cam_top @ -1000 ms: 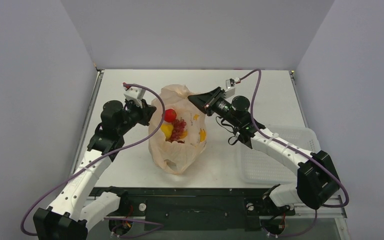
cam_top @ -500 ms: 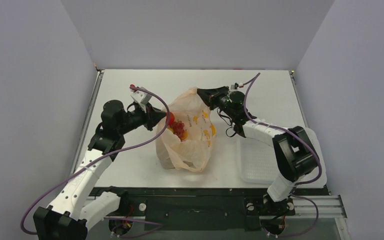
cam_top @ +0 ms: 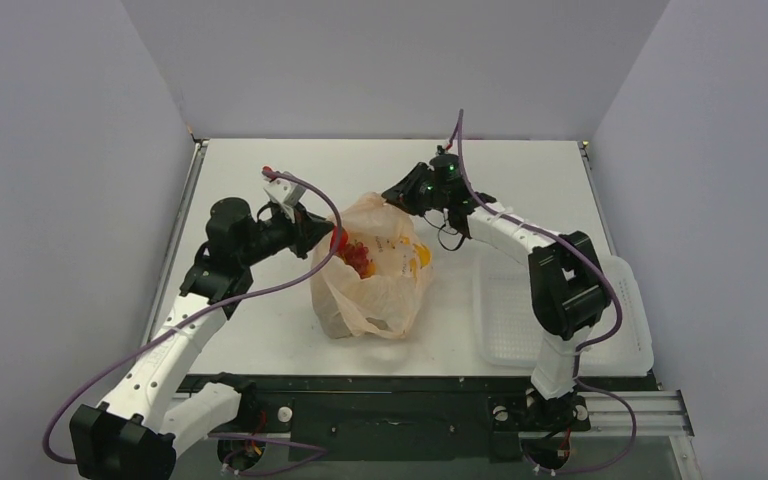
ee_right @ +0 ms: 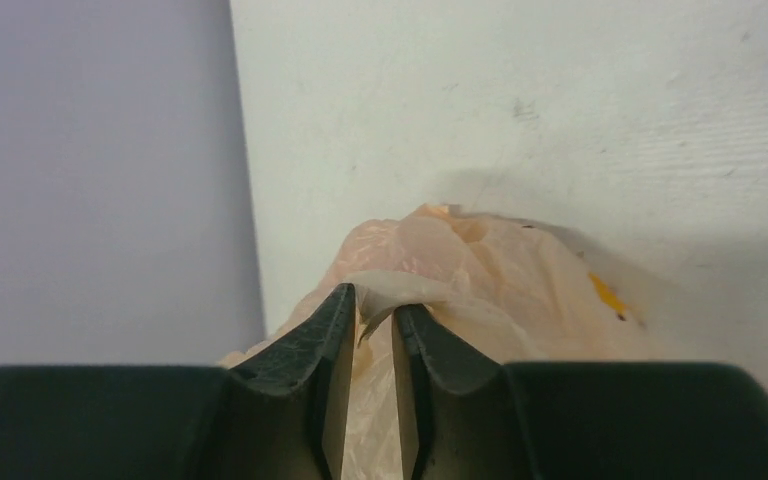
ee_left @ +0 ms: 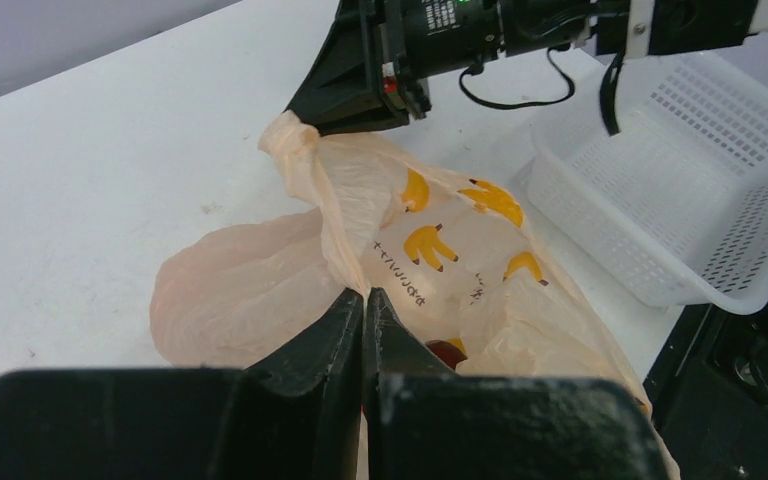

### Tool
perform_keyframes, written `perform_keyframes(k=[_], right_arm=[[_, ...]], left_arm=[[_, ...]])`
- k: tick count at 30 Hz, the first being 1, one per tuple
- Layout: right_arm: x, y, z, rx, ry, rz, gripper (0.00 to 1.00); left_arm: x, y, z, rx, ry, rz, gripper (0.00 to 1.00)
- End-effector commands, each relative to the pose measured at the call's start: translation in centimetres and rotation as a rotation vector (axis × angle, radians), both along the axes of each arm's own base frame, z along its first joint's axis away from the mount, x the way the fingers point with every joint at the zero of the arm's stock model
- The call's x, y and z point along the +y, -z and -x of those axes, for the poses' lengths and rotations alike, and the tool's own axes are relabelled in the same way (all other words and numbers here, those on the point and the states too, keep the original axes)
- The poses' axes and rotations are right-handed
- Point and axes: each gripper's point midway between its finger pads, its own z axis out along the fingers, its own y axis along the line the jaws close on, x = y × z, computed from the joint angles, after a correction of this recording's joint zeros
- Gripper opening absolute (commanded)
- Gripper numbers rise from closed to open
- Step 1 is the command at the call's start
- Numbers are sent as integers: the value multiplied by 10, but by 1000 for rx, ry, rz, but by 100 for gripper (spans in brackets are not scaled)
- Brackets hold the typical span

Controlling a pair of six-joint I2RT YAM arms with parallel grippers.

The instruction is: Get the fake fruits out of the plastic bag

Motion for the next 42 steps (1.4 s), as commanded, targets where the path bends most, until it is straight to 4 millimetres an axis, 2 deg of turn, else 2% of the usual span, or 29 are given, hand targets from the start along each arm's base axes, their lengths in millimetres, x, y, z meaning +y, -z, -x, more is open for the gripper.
perform_keyframes(k=[1,3,4,5,6,7,8,9,10,12,16,18,19,22,23,24,25,29,34,37,38,42], right_arm=[[-42,-10,13,-112,-143,412,18],[-56,-12,22,-133,-175,498,22],[-63,-23,25,-172,-179,532,26],[-71,-21,31,-168,-174,563,28],[-75,-35,36,-207,-173,577,32],[-82,-33,41,-204,-169,601,34],[-87,-47,47,-240,-165,606,38],[-90,-47,52,-243,-167,617,40],[-94,-58,58,-269,-168,623,44],[-103,-68,67,-284,-165,646,48],[-114,-79,86,-306,-156,673,53],[-117,-69,99,-293,-176,689,55],[-117,-71,104,-302,-178,695,57],[-118,-53,122,-284,-197,753,65],[-122,-53,124,-288,-170,781,66],[-118,-45,132,-284,-187,798,67],[-121,-45,133,-289,-160,816,68],[-114,-32,144,-291,-152,850,69],[-94,-5,151,-264,-187,816,63],[-90,8,149,-238,-195,837,43],[-91,10,147,-235,-187,853,39],[-102,-1,138,-268,-149,920,15]], left_arm=[[11,-29,-11,-97,-96,27,0],[18,-31,-15,-106,-144,24,0],[20,-32,-16,-110,-159,22,0],[25,-32,-19,-116,-189,19,0],[29,-34,-21,-122,-220,17,0],[31,-33,-21,-124,-231,16,0],[34,-33,-22,-126,-247,15,0],[34,-33,-22,-127,-251,14,0],[35,-34,-22,-129,-256,15,0],[35,-34,-23,-129,-257,14,0],[34,-34,-23,-128,-254,14,0],[35,-34,-23,-129,-256,14,0],[35,-35,-23,-131,-257,14,0],[36,-35,-22,-133,-260,15,0],[36,-36,-22,-135,-260,14,0],[35,-36,-22,-134,-259,14,0],[35,-36,-22,-134,-258,14,0],[34,-35,-22,-133,-254,13,0],[36,-27,-20,-108,-262,-7,0],[43,-29,-21,-118,-304,-12,0],[45,-29,-22,-119,-316,-14,0],[58,-33,-25,-134,-394,-16,0]])
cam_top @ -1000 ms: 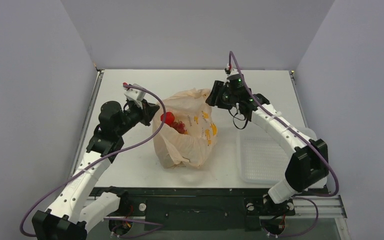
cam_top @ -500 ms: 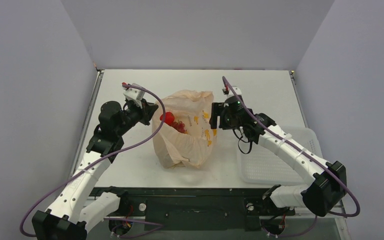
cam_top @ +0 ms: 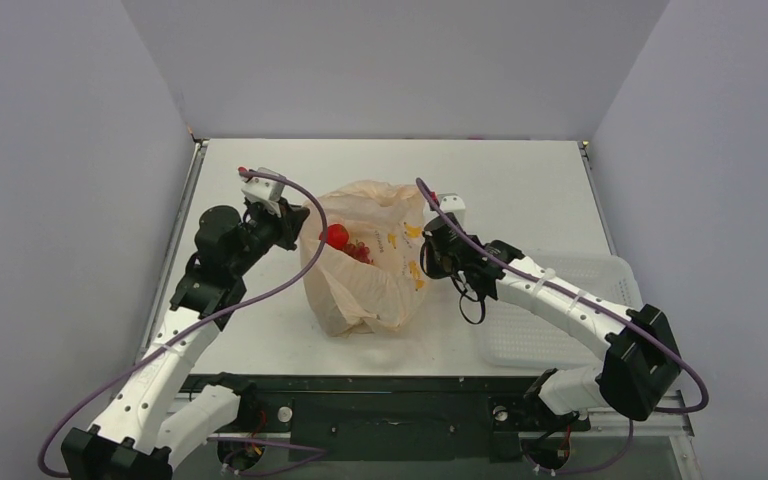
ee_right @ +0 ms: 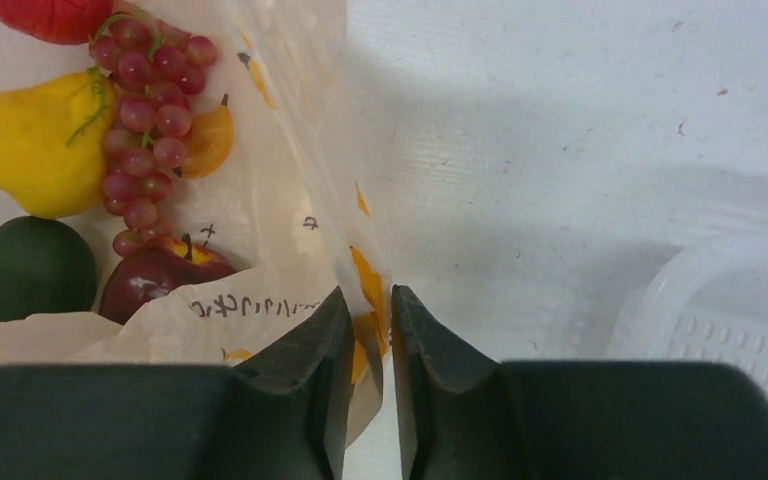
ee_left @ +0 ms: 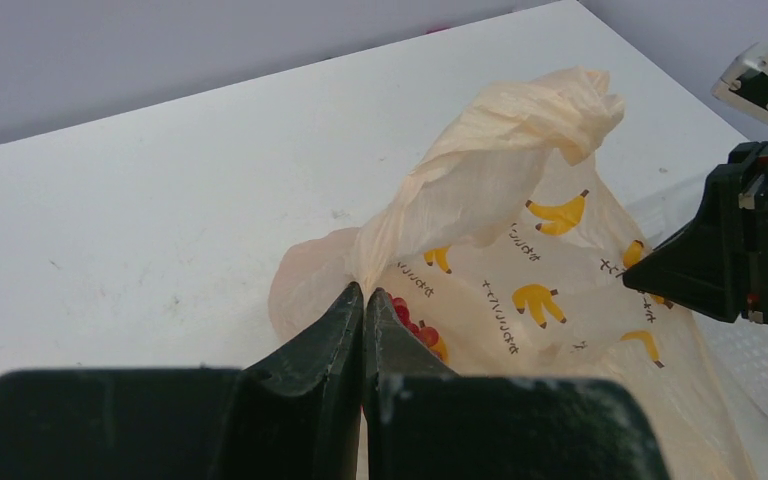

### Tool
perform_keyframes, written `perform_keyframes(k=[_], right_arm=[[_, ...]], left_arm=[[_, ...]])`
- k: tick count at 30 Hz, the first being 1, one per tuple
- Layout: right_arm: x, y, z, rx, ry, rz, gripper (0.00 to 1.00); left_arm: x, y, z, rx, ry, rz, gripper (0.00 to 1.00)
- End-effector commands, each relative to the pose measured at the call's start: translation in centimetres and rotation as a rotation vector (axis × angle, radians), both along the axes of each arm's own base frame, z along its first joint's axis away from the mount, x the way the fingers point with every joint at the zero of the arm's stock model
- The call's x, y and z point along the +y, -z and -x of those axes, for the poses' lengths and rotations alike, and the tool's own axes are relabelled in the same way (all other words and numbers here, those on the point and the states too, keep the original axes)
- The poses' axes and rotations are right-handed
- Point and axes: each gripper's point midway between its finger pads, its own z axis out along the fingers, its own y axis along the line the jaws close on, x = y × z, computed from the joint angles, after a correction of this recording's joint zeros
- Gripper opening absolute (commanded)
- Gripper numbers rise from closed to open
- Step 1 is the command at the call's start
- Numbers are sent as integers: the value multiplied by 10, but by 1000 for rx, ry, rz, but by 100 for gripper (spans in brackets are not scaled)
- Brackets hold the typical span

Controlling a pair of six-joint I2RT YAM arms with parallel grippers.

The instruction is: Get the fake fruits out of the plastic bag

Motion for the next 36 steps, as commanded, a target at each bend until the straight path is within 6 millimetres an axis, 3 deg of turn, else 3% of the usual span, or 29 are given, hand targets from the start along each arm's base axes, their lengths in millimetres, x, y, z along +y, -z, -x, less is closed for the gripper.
perform_keyframes(k=[1,3,9,14,19,21,23,27,32,36], right_arm=[[-10,-28,-20,-126,69,43,6],[-21,-39,-26,-165,95,85,0],[-41,-73,-36,-251,146,156,0],[-33,-92,-40,-276,108,129,0],[-21,-90,-42,-251,72,115,0],[-20,-89,-42,-242,66,120,7],[-21,-93,-40,-240,59,126,27],[-24,-118,-33,-282,60,135,46],[-2,-154,-16,-348,4,57,51],[52,-151,1,-340,-116,-53,47]], left_arm=[[18,-19,-3,-72,-104,5,0],[23,-22,-3,-82,-132,9,0],[47,-27,-5,-105,-268,12,0],[55,-30,-4,-111,-308,22,0],[48,-30,-3,-110,-269,25,0],[44,-30,-3,-112,-247,26,0],[36,-30,-1,-112,-203,28,0],[17,-28,2,-100,-94,33,0],[8,-25,2,-84,-44,32,0],[2,-25,5,-86,-8,36,0]])
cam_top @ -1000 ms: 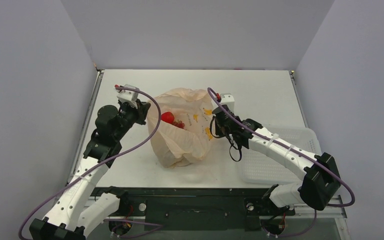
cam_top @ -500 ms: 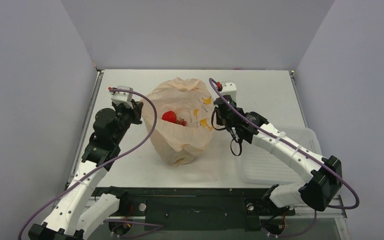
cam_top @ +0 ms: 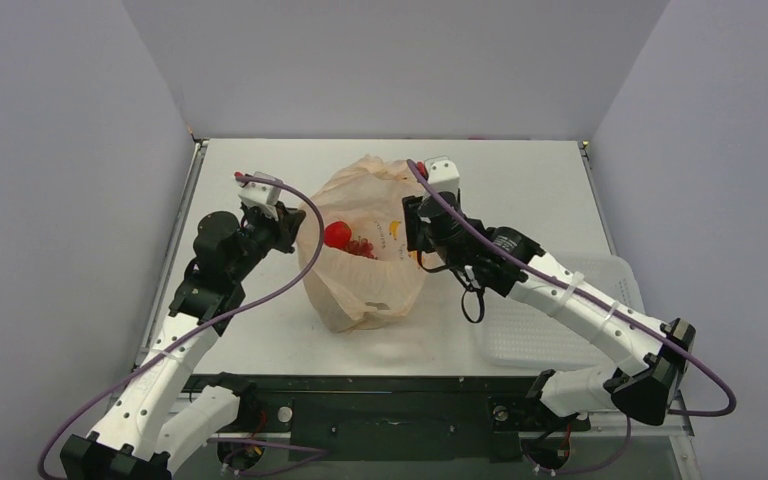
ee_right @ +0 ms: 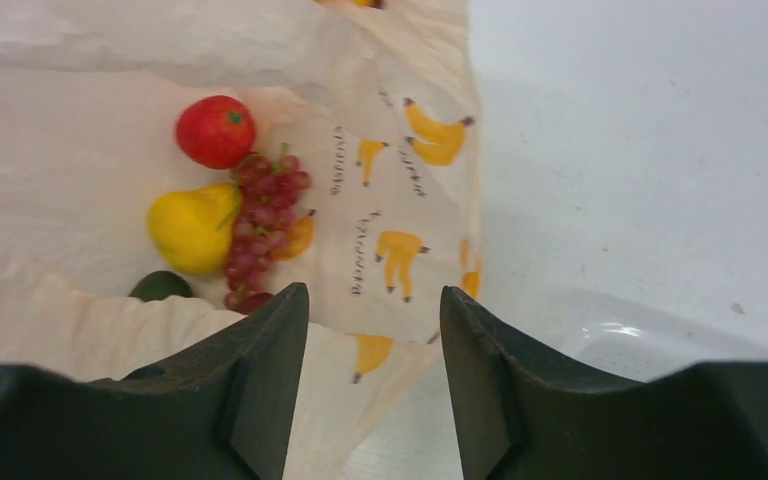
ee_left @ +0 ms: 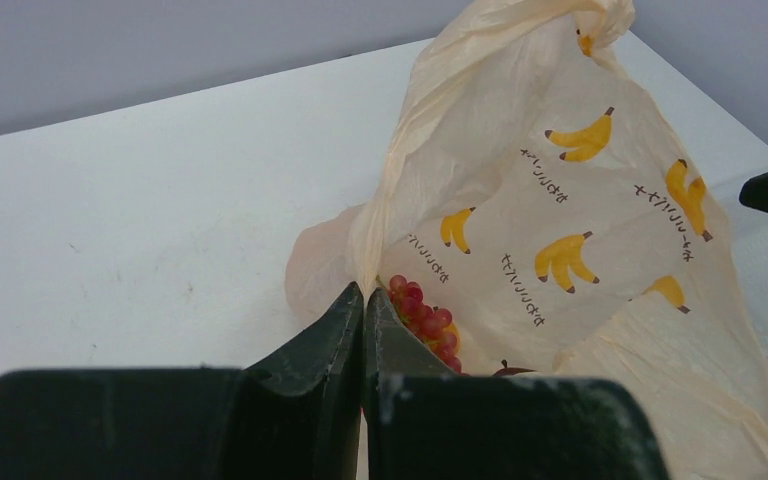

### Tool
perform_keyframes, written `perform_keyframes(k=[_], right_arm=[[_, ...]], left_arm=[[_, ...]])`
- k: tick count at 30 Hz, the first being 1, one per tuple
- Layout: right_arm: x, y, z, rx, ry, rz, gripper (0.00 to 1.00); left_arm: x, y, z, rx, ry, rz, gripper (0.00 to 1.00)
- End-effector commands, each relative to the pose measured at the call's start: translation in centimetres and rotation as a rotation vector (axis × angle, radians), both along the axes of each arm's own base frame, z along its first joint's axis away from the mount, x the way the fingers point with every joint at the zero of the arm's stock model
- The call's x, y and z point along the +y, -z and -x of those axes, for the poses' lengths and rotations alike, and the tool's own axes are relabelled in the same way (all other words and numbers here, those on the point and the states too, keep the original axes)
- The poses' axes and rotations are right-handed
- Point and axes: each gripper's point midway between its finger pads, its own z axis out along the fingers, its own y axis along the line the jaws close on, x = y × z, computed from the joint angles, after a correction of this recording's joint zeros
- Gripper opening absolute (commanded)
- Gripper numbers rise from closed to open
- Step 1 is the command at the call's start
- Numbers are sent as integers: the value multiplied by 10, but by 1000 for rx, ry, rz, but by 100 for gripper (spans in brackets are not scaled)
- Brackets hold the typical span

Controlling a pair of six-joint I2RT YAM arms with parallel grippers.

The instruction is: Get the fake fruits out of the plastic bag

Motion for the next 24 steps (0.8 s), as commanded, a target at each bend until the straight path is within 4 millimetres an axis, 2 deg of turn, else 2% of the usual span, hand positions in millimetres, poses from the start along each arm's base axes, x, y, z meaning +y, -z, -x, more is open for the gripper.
perform_keyframes(k=[1,2,3,4,5,6,11,16,20,23,24], right_arm=[[57,-17,17,-32,-132,-125,45],[69,-6,18,-15,-153,-114,44],[81,-6,21,-17,-178,-121,43],[90,7,19,0,-185,-96,42],[97,6,18,-4,-190,-101,40],[102,18,14,13,-186,-79,39],[114,45,-6,-8,-129,-48,32],[125,79,-20,8,-121,26,31],[133,99,-7,100,-197,35,31],[148,109,21,211,-339,-27,31],[147,112,29,240,-356,-46,31]], left_arm=[[-13,-28,5,-79,80,37,0],[-14,-28,6,-78,85,37,0],[-16,-28,7,-79,94,38,0],[-16,-28,8,-79,97,38,0],[-17,-28,9,-79,103,40,0],[-18,-28,9,-80,106,39,0],[-18,-29,9,-81,108,38,0],[-19,-26,8,-73,112,38,0],[-20,-26,7,-70,112,37,0],[-20,-26,6,-68,111,36,0],[-21,-26,6,-67,112,36,0]])
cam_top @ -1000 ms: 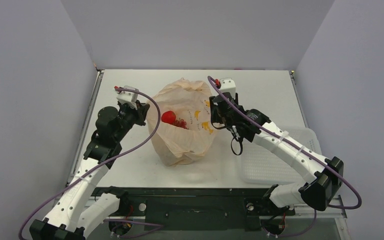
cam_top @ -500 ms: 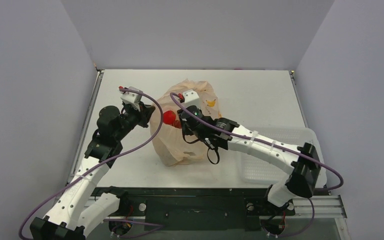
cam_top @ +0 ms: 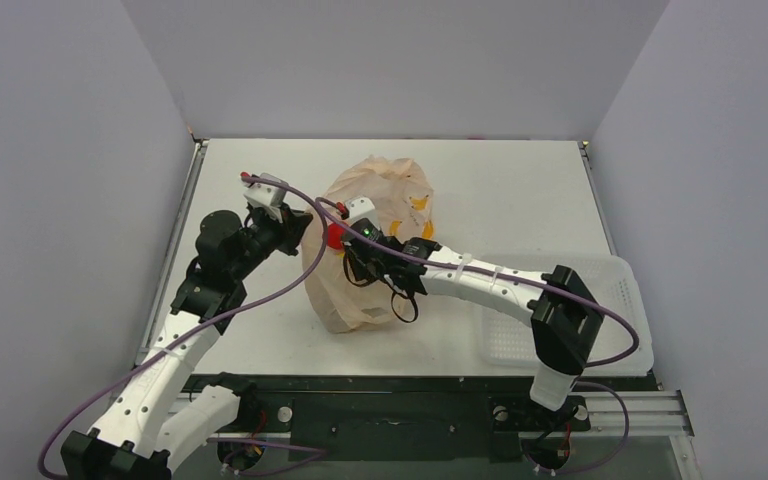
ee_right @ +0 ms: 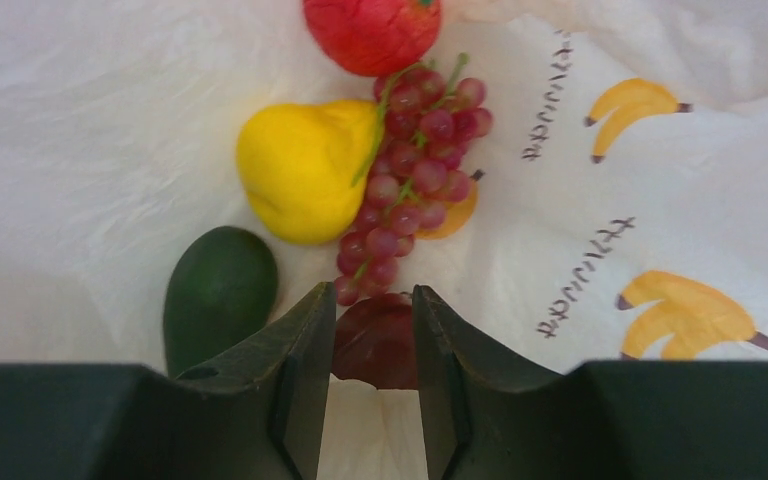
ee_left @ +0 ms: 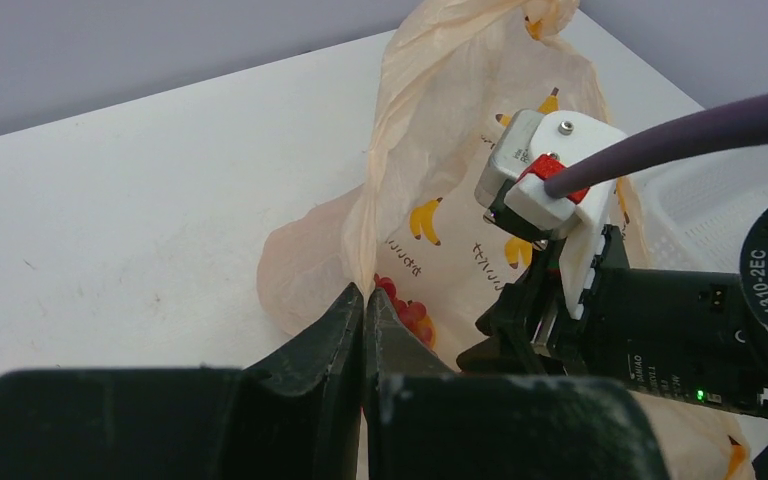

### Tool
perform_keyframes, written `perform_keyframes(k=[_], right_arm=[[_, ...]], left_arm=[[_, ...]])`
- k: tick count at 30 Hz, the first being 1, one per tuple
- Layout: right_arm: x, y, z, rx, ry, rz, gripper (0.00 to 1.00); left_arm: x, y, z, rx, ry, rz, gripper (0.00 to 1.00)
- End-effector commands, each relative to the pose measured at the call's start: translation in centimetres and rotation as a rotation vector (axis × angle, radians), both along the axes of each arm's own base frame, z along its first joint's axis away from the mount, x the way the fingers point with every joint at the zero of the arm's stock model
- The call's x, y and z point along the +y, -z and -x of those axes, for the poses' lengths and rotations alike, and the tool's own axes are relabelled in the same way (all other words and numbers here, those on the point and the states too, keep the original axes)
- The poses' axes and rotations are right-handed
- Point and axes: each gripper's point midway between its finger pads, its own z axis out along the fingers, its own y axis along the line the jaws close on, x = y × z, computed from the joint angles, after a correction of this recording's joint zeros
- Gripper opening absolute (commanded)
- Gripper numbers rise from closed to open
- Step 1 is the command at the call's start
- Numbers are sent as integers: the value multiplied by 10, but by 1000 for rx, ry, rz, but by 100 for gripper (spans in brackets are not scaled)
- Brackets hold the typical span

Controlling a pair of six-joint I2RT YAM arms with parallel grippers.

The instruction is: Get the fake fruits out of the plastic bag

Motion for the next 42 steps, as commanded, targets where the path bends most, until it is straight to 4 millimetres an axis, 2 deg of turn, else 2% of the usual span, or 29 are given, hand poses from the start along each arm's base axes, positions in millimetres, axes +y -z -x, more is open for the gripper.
perform_keyframes(k=[1,4,6,7,11,15,18,19,20,21,22,23,24,25,26,27,28,29,30,33,34,39,40,42], right_arm=[[23,-13,35,137,-151,-160,31],[26,-13,67,222,-227,-257,30],[24,-8,80,257,-242,-300,30],[24,-5,83,271,-234,-316,30],[19,27,88,304,-200,-312,30],[12,52,88,267,-161,-237,30],[4,57,82,206,-119,-156,30],[3,57,85,194,-127,-129,30],[0,56,82,165,-111,-110,30],[2,52,86,149,-124,-102,30],[2,50,85,129,-121,-94,31],[5,46,89,117,-131,-98,31],[7,45,91,115,-137,-102,31],[10,42,95,112,-152,-110,31],[12,40,96,109,-157,-117,31],[14,36,98,108,-165,-130,32],[14,34,98,107,-168,-137,32],[15,29,99,103,-172,-150,32],[14,27,99,101,-172,-156,32],[16,16,102,90,-184,-213,34],[17,12,101,86,-179,-236,34],[18,13,103,88,-181,-290,35],[17,15,103,91,-179,-293,36],[14,18,102,93,-177,-292,36]], left_arm=[[-5,-27,-1,-72,19,30,0],[-6,-25,-3,-64,24,27,0],[-7,-23,-3,-59,27,26,0],[-8,-22,-3,-56,28,25,0],[-8,-19,-4,-48,31,20,0],[-10,-15,-4,-42,25,4,0],[-8,-5,-4,5,-24,-5,0],[-10,-8,-2,33,-28,23,0],[-10,5,2,108,-25,9,0],[-13,-1,5,138,-18,34,0],[-11,14,13,228,-25,19,0],[-10,13,16,269,-44,50,0],[-7,24,26,349,-67,57,0],[-3,23,31,368,-86,69,3],[0,35,41,441,-112,84,9],[4,32,50,447,-124,110,22],[5,40,59,504,-145,148,27],[6,33,68,498,-136,186,32],[4,35,77,541,-134,235,34],[1,20,102,559,-99,356,38],[0,20,107,588,-108,397,39],[23,8,131,584,-204,454,43],[29,0,133,560,-221,449,44],[36,3,142,582,-246,420,45]])
